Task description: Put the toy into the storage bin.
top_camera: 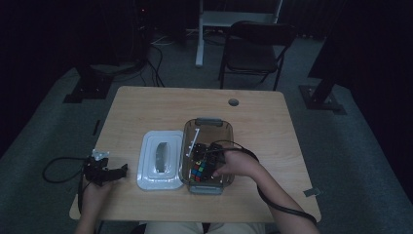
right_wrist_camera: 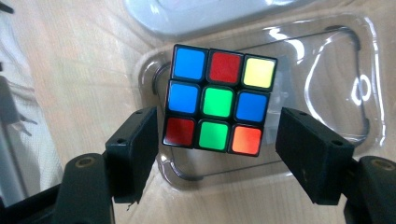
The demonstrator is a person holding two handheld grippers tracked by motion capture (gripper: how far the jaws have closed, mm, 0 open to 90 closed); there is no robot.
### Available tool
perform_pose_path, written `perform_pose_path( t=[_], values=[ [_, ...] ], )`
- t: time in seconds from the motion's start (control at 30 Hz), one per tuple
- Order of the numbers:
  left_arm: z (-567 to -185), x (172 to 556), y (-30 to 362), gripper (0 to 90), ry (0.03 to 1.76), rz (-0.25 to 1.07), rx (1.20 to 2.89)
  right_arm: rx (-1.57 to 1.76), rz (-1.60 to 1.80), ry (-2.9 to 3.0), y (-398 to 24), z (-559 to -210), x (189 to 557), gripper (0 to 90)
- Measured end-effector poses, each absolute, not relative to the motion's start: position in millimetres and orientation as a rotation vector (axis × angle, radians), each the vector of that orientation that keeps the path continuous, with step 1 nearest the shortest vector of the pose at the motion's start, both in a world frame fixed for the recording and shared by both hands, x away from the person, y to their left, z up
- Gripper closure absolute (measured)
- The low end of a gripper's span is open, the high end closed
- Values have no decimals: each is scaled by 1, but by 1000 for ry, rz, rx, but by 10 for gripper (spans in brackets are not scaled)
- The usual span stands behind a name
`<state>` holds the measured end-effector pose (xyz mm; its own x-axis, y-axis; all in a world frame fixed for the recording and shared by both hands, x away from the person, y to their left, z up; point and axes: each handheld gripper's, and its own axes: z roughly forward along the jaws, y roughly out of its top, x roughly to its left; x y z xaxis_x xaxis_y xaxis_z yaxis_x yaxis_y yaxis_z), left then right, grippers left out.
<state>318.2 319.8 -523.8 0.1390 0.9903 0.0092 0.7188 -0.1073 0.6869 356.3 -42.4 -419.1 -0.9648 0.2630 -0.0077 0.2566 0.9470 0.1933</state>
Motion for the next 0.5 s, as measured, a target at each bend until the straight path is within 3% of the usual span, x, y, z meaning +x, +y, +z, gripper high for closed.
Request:
perform_pose_path(
  t=[0.5],
  values=[
    [-524,318,320,7,1634,660,1890,502,579,3001,-67,-405,358,294]
  ],
)
